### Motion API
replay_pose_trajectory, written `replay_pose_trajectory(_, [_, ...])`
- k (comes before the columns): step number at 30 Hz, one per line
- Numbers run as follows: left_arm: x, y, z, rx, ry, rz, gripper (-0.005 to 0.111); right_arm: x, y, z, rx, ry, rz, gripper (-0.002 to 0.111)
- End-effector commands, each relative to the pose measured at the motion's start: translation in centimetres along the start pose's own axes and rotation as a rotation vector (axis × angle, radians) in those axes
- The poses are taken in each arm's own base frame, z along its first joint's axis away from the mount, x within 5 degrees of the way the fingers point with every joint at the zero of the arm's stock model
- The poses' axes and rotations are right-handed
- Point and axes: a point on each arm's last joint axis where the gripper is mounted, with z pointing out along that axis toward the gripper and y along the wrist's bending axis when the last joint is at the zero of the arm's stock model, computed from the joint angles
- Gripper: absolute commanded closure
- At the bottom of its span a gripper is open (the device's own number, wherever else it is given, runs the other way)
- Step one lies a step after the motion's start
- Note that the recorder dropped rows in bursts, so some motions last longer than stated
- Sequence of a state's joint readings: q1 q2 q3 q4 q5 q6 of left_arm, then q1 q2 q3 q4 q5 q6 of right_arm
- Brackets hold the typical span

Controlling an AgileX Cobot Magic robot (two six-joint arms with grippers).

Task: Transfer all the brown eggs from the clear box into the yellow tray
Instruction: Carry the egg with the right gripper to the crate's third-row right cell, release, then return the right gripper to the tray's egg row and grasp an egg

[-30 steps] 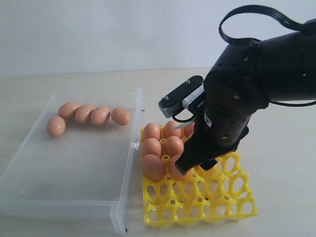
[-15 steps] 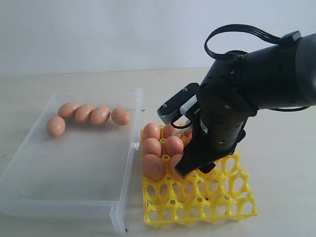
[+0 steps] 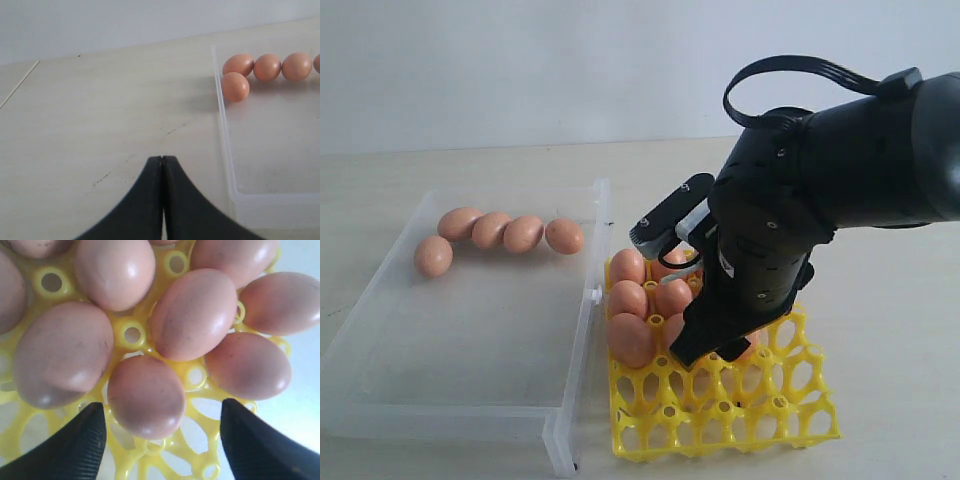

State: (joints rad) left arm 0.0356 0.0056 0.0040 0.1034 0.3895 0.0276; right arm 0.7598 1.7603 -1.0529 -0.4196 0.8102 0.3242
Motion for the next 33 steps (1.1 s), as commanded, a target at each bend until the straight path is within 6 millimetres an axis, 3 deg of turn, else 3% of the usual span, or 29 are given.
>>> replay_pose_trajectory(1, [-0.2,0.0,-0.1,0.007,-0.02,-0.006,0.107,-0.4,-0.5,-2.2,0.03,-0.049,0.009,0.047])
replay_pose_trajectory(4, [-0.2,0.0,-0.1,0.007,-0.02,-0.006,0.107,-1.8,-1.1,-5.3,0.032,-0.157,0.051,0.059])
replay_pose_trajectory(7, [-0.2,0.0,-0.1,0.007,-0.02,-0.006,0.107,-4.1,-0.7,-8.1,-0.075,-0.366,0.046,0.087])
replay_pose_trajectory(9, [-0.2,0.0,-0.1,0.007,-0.02,-0.006,0.107,-5.8,0.3,-8.9,-0.188,-0.499,0.016,0.108])
replay_pose_trajectory(10, [-0.2,0.0,-0.1,0.007,-0.02,-0.006,0.107,-6.5,0.8,-8.8,-0.234,-0.534,0.012,0.108])
replay_pose_trajectory(16, [-0.2,0.0,-0.1,0.007,-0.02,-0.006,0.107,-12.1,3.6,-5.5,-0.424,-0.539,0.114,0.108])
replay_pose_trajectory(18, [-0.2,0.0,-0.1,0.007,-0.02,-0.006,0.107,-14.8,4.4,-3.8,-0.421,-0.474,0.078,0.101])
replay_pose_trajectory(20, [-0.2,0.0,-0.1,0.007,-0.02,-0.006,0.107,-17.4,5.6,-2.5,-0.484,-0.426,0.143,0.085])
replay_pose_trajectory(21, [-0.2,0.0,-0.1,0.007,-0.02,-0.006,0.107,-19.0,6.4,-1.6,-0.533,-0.415,0.177,0.069])
replay_pose_trajectory(23, [-0.2,0.0,-0.1,0.007,-0.02,-0.006,0.107,-21.3,7.3,-0.8,-0.615,-0.43,0.243,0.054])
replay_pose_trajectory(24, [-0.2,0.0,-0.1,0.007,-0.02,-0.006,0.107,-22.1,7.9,0.2,-0.648,-0.428,0.275,0.053])
replay_pose_trajectory(28, [-0.2,0.0,-0.1,0.007,-0.02,-0.006,0.107,-24.1,9.2,2.7,-0.721,-0.436,0.368,0.053])
replay_pose_trajectory(33, [-0.2,0.0,-0.1,0.007,-0.02,-0.006,0.107,-24.5,9.8,4.8,-0.727,-0.415,0.393,0.053])
